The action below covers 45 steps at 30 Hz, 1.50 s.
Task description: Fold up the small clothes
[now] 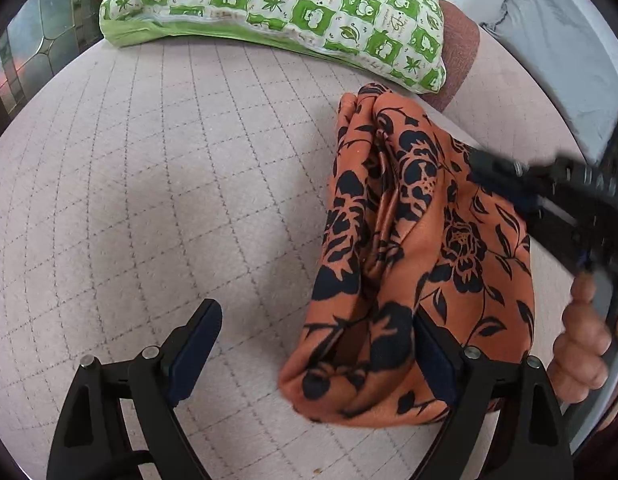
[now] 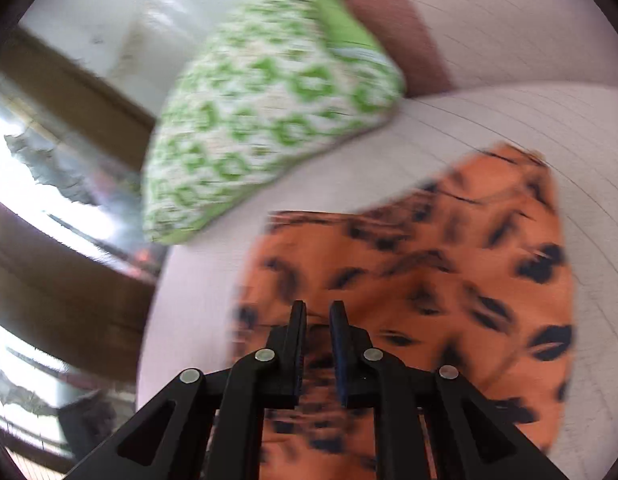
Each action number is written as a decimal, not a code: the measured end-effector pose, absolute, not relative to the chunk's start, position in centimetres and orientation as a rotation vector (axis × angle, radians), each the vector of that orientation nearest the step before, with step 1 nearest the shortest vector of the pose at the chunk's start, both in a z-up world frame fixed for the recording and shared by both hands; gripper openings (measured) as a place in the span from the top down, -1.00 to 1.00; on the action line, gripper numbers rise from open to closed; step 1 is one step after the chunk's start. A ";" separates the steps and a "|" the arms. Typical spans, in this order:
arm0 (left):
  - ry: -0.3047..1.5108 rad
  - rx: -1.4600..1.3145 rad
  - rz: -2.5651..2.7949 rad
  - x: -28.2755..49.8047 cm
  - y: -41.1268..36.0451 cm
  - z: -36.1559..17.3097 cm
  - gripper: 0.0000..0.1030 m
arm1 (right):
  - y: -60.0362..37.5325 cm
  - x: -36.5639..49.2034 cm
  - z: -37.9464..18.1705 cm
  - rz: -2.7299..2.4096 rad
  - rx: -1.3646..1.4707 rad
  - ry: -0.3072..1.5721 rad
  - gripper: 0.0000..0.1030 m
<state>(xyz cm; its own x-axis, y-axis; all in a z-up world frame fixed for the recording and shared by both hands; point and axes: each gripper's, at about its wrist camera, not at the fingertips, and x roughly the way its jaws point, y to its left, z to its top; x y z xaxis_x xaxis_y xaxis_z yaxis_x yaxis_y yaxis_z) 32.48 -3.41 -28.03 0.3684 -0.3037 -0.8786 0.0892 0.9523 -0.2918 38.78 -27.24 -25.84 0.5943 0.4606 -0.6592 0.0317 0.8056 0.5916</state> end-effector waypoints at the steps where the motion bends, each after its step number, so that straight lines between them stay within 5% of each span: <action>1: 1.179 -0.218 -0.261 32.5 -3.2 -28.3 -0.78 | -26.4 39.1 -25.5 0.283 0.583 0.916 0.72; 12: 1.213 -0.246 -0.278 32.6 -1.0 -28.9 -0.78 | -21.5 44.0 -29.8 0.333 0.485 1.071 0.72; 23: 1.075 -0.242 -0.202 32.0 0.2 -25.9 -0.77 | -29.8 33.4 -23.5 0.317 0.576 0.896 0.66; 33: 1.073 0.067 -0.054 31.8 -3.4 -27.5 -0.77 | -32.6 25.8 -31.5 0.288 0.692 1.025 0.65; 45: 0.941 -0.014 -0.122 31.9 -4.3 -24.6 -0.77 | -30.8 24.4 -27.7 0.272 0.538 0.960 0.66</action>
